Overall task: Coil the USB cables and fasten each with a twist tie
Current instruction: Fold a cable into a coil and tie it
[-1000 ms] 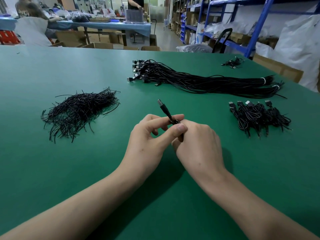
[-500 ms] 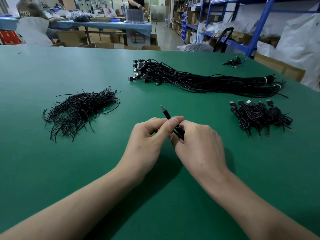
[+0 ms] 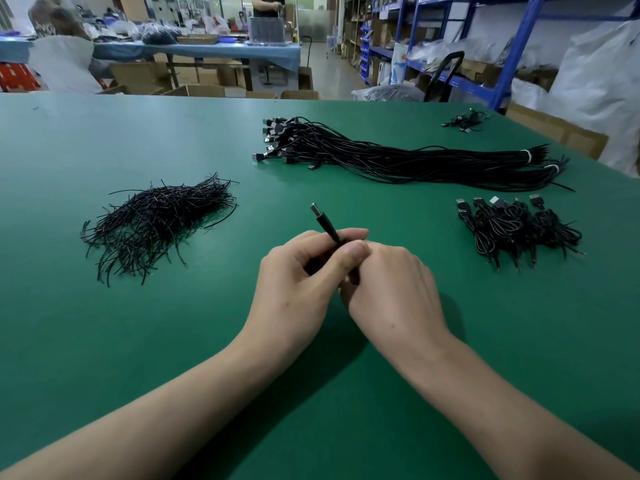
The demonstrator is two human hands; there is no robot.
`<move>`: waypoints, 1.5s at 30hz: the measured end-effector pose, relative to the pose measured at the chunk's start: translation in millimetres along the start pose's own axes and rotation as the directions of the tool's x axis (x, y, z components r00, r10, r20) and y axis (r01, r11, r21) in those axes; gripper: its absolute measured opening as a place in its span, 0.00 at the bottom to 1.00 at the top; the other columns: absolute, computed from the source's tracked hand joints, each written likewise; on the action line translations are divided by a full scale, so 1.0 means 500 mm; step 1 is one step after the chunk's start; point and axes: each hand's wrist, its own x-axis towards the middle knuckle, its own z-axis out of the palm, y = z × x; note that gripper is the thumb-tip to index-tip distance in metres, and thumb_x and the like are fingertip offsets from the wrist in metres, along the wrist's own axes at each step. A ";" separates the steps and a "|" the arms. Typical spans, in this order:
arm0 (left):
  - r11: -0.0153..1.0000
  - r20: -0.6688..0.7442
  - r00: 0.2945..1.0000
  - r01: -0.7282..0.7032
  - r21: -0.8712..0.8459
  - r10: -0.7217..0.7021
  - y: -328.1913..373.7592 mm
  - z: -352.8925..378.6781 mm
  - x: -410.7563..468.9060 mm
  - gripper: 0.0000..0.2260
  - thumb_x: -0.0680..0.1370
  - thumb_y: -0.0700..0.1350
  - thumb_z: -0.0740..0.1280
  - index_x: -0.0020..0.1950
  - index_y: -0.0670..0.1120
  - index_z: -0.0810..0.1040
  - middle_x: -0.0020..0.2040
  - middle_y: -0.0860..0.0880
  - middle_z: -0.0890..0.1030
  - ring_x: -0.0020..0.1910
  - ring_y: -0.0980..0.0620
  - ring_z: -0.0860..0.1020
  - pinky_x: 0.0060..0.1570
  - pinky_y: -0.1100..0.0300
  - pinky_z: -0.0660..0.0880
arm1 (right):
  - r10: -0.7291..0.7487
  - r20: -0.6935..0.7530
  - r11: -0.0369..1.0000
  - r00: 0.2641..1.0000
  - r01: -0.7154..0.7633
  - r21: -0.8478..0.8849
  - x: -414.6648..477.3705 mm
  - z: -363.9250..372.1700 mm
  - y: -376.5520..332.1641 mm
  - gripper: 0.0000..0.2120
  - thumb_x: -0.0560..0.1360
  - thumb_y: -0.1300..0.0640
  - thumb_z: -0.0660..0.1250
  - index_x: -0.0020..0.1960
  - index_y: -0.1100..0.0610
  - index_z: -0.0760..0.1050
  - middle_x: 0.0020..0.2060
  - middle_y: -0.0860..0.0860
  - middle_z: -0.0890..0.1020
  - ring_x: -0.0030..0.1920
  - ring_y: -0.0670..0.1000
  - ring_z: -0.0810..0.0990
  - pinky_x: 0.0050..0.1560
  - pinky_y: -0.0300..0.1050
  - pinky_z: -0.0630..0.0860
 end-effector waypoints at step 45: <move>0.890 0.075 0.986 -0.167 0.425 0.149 0.000 -0.022 0.012 0.13 0.80 0.53 0.64 0.51 0.45 0.83 0.43 0.49 0.82 0.44 0.51 0.81 0.47 0.49 0.76 | -0.027 0.325 1.000 0.945 0.027 0.007 -0.003 -0.004 0.011 0.15 0.80 0.63 0.55 0.35 0.55 0.60 0.29 0.51 0.71 0.30 0.55 0.70 0.31 0.52 0.65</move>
